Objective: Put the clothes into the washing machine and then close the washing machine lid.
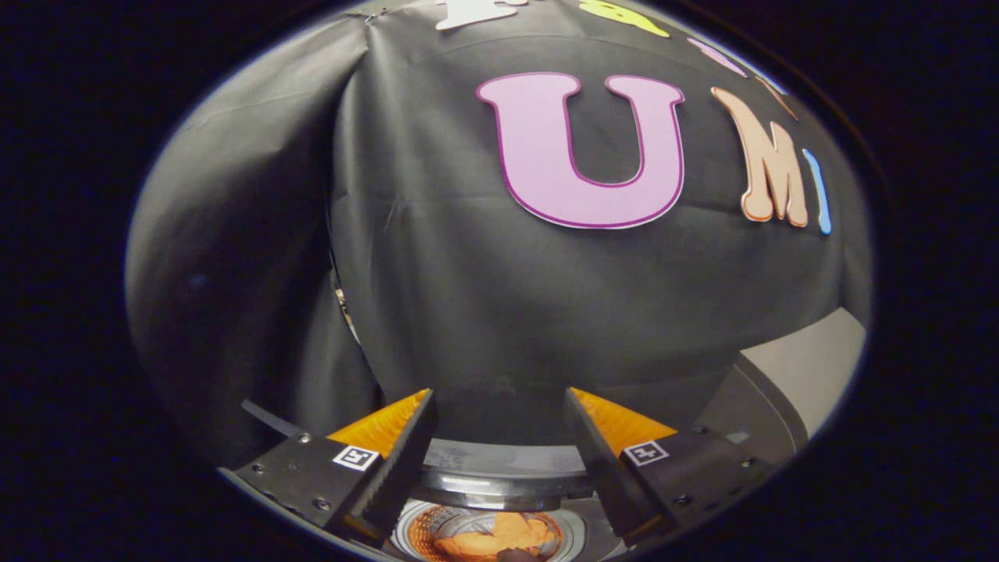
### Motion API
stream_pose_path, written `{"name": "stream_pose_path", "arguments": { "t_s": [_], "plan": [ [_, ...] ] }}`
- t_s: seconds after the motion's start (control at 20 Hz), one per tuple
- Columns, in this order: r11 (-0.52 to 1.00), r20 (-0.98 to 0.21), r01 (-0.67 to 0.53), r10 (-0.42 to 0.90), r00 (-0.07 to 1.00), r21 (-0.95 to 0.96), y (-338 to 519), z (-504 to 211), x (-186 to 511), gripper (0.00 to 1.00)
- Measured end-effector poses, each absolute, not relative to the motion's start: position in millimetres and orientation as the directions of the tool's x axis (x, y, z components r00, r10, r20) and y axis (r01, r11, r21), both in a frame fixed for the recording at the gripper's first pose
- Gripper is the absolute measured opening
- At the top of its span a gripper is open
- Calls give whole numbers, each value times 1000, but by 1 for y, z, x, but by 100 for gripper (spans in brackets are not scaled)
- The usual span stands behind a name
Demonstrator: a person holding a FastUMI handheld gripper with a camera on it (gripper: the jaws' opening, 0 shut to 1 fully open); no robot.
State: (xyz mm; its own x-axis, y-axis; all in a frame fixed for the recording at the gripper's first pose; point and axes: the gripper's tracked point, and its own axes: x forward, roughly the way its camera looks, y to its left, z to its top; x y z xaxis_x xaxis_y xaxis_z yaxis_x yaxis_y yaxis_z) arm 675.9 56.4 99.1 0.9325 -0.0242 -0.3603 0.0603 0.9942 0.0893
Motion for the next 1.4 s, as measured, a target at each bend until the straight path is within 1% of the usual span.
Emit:
{"name": "stream_pose_path", "arguments": {
  "t_s": [0.45, 0.6, 0.7, 0.75, 0.8, 0.85, 1.25, 1.4],
  "plan": [
    [994, -316, 68, -36, 948, 90, 55, 100, 677, 98],
    [993, -332, 75, -41, 942, 89, 54, 98, 676, 98],
    [995, -373, 66, -34, 927, 72, 55, 95, 678, 97],
    [995, -368, 49, -12, 930, 91, 59, 102, 676, 97],
    [993, -323, 42, -5, 946, 109, 57, 107, 678, 99],
    [992, -295, 38, -2, 956, 118, 53, 112, 678, 98],
    [984, -274, 33, 16, 962, 175, 38, 117, 622, 95],
    [990, -259, 34, 3, 966, 139, 32, 113, 601, 97]
  ]
}}
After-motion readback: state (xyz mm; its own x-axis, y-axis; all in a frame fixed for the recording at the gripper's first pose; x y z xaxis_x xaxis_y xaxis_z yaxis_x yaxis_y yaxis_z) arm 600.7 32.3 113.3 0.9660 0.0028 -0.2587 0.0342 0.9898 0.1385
